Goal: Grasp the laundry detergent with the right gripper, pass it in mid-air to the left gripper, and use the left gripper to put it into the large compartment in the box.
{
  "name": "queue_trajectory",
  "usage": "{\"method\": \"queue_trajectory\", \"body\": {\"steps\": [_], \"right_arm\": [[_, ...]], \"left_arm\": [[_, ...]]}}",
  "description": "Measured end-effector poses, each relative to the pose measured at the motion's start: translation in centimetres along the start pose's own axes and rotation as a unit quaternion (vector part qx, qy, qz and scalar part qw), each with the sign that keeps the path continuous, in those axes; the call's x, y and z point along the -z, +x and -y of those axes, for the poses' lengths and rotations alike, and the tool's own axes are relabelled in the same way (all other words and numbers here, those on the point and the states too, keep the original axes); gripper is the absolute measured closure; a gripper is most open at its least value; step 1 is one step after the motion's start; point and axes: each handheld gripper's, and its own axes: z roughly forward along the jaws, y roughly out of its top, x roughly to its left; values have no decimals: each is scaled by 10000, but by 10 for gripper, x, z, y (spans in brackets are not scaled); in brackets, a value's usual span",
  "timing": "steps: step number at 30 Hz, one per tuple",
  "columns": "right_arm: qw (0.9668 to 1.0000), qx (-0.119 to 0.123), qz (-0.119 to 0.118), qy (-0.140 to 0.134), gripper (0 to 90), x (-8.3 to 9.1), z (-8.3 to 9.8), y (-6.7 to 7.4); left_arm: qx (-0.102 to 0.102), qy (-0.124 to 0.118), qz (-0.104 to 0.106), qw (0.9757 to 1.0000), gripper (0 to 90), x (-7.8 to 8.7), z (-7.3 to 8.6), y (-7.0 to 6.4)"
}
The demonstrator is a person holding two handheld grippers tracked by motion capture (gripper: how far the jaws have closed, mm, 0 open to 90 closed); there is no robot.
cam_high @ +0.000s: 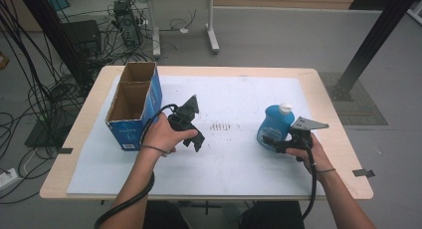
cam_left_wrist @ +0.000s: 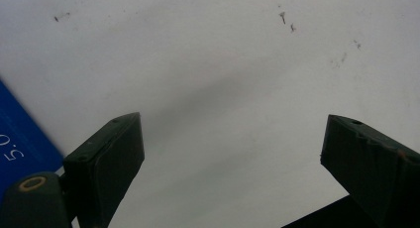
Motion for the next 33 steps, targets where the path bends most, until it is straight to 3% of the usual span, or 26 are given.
{"method": "queue_trajectory", "body": {"steps": [10, 33], "right_arm": [[10000, 7, 40, -73, 376, -1, 0, 0], [9998, 146, 79, -126, 404, -1, 1, 1]], "left_arm": [[13, -10, 13, 10000, 101, 0, 1, 1], [-34, 9, 11, 10000, 101, 0, -1, -1]]}}
